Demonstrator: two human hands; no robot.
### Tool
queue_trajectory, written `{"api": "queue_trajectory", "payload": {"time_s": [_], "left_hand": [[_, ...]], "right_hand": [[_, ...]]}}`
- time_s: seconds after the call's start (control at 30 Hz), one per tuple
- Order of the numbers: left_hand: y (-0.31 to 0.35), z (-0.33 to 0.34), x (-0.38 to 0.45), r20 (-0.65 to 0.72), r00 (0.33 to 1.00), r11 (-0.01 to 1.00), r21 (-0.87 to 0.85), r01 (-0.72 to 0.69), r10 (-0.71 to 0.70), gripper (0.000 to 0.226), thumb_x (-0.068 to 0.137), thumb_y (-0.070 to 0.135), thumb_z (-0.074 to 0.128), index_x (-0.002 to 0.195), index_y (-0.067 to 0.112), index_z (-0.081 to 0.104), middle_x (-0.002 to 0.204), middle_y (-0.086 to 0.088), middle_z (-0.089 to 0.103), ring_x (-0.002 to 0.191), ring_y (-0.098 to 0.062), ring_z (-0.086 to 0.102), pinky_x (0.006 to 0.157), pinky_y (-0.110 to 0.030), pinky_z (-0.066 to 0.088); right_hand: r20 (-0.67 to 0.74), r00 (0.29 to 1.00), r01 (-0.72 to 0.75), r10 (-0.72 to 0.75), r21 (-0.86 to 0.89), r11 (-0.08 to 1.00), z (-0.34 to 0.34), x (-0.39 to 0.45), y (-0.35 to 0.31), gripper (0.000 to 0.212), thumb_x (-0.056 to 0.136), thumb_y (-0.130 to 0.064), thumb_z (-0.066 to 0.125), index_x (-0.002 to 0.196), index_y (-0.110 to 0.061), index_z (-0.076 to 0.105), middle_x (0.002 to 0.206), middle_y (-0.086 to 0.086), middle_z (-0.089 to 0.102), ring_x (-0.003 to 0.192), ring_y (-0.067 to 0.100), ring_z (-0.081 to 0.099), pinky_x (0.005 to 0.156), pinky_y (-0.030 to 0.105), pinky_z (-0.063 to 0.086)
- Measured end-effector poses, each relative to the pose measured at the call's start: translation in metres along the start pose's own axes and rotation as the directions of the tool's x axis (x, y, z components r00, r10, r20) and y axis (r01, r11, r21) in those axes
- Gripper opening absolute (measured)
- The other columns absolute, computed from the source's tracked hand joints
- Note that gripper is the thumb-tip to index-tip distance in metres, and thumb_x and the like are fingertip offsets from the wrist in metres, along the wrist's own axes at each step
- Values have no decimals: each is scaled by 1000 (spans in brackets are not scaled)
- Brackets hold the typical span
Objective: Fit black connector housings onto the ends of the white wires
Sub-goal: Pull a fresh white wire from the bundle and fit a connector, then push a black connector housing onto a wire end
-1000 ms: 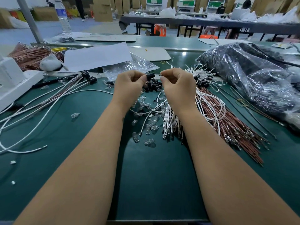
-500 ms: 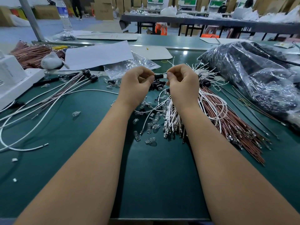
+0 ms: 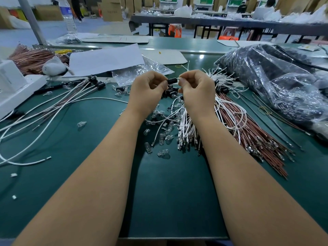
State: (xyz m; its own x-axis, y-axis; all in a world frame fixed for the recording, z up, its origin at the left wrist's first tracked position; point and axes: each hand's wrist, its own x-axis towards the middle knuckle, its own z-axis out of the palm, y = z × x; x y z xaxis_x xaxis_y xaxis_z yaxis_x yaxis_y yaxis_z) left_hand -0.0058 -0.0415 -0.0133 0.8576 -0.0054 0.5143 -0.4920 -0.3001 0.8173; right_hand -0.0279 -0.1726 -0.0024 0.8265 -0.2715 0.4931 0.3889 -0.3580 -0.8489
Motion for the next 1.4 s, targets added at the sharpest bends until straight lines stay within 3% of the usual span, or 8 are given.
{"api": "queue_trajectory", "payload": {"time_s": [0.3, 0.77, 0.87, 0.97, 1.13, 1.23, 1.3, 1.4], "left_hand": [[6, -1, -1, 10, 997, 996, -53, 78, -78, 4, 87, 6, 65, 86, 10, 67, 67, -2, 64, 58, -7, 56, 58, -15, 44], [9, -7, -1, 59, 994, 981, -163, 105, -97, 9, 84, 11, 73, 87, 3, 71, 87, -44, 58, 73, -26, 50, 74, -39, 43], [10, -6, -1, 88, 991, 975, -191, 113, -98, 7, 86, 6, 69, 91, 0, 70, 75, -27, 67, 64, -16, 59, 67, -29, 53], [11, -7, 0, 122, 980, 950, -253, 184, -157, 10, 90, 2, 62, 95, 5, 70, 46, 9, 55, 40, -2, 38, 42, -14, 31], [9, -6, -1, 126, 977, 932, -300, 205, -175, 13, 92, 1, 57, 98, 4, 69, 42, 14, 49, 38, -2, 36, 41, -14, 27], [14, -2, -4, 63, 988, 945, -291, 150, -138, 10, 89, 6, 65, 98, 5, 70, 53, 7, 58, 40, 3, 43, 46, -8, 34], [14, -1, -5, 48, 989, 952, -269, 147, -139, 4, 86, 15, 71, 89, 13, 72, 65, -11, 49, 45, -6, 33, 48, -17, 30], [15, 0, -5, 51, 988, 953, -260, 157, -148, 1, 85, 19, 72, 86, 20, 71, 75, -13, 48, 53, -14, 30, 53, -26, 28]], "right_hand": [[5, 1000, 0, 0, 10, 1000, 2, -2, -1, 6, 91, -7, 62, 88, -12, 63, 81, 2, 64, 81, 26, 66, 77, 46, 55], [151, 988, -64, 45, 126, 990, 3, -4, -4, 12, 93, -15, 62, 104, -10, 63, 83, 18, 68, 68, 21, 64, 69, 37, 57], [149, 987, -89, 67, 144, 986, 5, -3, -4, 3, 93, -7, 61, 93, -9, 62, 75, 13, 66, 58, 13, 61, 61, 31, 56], [142, 984, -138, 108, 223, 965, 4, -2, -5, 3, 94, -5, 58, 94, -6, 61, 73, 11, 64, 57, 13, 60, 60, 29, 55], [151, 980, -163, 132, 220, 962, 4, -1, -9, 2, 94, -6, 59, 94, -6, 61, 72, 10, 62, 52, 11, 57, 54, 23, 51], [152, 981, -134, 120, 80, 988, 1, 5, -12, 4, 94, -16, 61, 92, -12, 63, 84, 14, 67, 65, 18, 61, 64, 33, 54], [136, 982, -132, 129, 10, 991, -3, 8, -15, 8, 95, -22, 59, 95, -15, 63, 91, 11, 68, 79, 24, 63, 79, 43, 56], [38, 991, -130, 130, 3, 992, -14, 16, -21, 12, 98, -21, 52, 96, -16, 63, 88, 5, 67, 84, 23, 64, 85, 46, 54]]}}
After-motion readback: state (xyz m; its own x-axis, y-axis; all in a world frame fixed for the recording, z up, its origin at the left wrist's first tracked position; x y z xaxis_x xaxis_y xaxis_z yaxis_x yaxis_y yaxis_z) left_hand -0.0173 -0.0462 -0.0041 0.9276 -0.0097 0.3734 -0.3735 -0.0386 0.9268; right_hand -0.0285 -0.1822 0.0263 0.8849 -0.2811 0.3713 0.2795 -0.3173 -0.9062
